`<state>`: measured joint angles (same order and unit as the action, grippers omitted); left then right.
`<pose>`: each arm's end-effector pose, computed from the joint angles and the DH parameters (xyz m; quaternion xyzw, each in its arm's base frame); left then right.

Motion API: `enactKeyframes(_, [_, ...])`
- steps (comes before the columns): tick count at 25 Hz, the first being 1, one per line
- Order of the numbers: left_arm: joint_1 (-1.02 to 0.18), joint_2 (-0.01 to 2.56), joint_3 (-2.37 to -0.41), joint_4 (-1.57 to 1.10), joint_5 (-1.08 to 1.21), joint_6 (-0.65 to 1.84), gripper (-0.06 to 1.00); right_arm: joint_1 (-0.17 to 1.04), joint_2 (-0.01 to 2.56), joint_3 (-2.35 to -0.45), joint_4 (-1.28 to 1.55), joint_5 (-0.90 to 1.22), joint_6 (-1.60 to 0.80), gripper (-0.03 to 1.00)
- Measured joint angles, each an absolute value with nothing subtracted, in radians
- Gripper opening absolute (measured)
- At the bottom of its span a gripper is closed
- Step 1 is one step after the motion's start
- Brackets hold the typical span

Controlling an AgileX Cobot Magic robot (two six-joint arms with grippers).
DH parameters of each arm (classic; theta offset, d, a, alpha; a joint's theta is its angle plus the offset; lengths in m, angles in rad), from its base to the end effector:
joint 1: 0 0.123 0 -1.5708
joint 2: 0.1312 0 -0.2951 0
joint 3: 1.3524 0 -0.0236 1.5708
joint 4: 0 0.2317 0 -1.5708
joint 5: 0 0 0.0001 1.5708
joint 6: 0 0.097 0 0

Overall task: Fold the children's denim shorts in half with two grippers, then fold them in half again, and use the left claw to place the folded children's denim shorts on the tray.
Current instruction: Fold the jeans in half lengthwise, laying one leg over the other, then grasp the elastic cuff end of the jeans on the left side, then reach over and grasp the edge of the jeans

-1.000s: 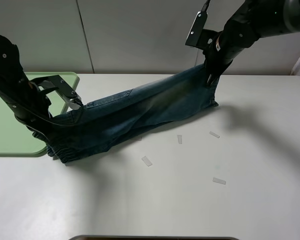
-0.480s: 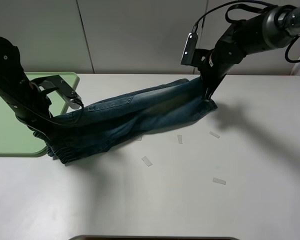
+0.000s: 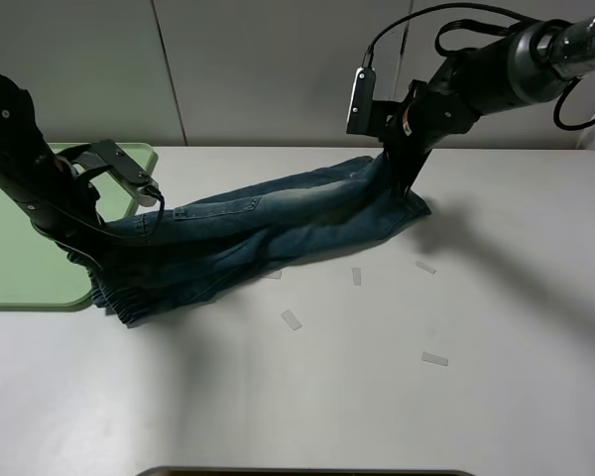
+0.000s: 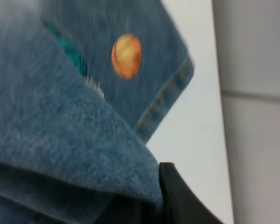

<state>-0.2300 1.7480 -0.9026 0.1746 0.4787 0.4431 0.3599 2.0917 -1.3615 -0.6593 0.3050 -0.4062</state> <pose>0.2999 -0.0622 0.1708 0.3901 0.9042 0.0698 0.1590 0.4170 0.1378 0.1636 -0.5816 0.7367 -0.1938 0.2855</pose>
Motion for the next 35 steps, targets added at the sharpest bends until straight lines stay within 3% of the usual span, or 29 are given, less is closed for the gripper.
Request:
enactKeyframes(3, [-0.212, 1.748, -0.903, 0.175, 0.467, 0.425, 0.11, 0.374, 2.092, -1.361, -0.665, 0.243, -0.405, 0.10])
enactKeyframes(5, [-0.196, 1.748, -0.903, 0.175, 0.452, 0.400, 0.18, 0.375, 2.092, -1.361, -0.663, 0.185, -0.381, 0.31])
enactKeyframes(6, [-0.185, 1.748, -0.903, 0.175, 0.441, 0.383, 0.26, 0.374, 2.092, -1.361, -0.663, 0.142, -0.346, 0.42])
enactKeyframes(8, [-0.121, 1.748, -0.903, 0.177, 0.374, 0.285, 0.63, 0.373, 2.092, -1.364, -0.661, 0.080, -0.287, 0.50])
enactKeyframes(10, [-0.081, 1.748, -0.903, 0.177, 0.339, 0.202, 0.70, 0.371, 2.092, -1.382, -0.641, -0.039, -0.127, 0.57])
enactKeyframes(17, [-0.010, 1.748, -0.903, 0.177, 0.317, 0.132, 0.75, 0.362, 2.092, -1.451, -0.595, -0.142, 0.066, 0.59])
enactKeyframes(23, [-0.005, 1.748, -0.903, 0.179, 0.317, 0.132, 0.75, 0.361, 2.092, -1.478, -0.585, -0.128, 0.093, 0.59])
enactKeyframes(35, [-0.013, 1.582, -0.903, 0.105, 0.320, 0.149, 0.76, 0.362, 1.942, -1.478, -0.580, 0.306, 0.094, 0.52])
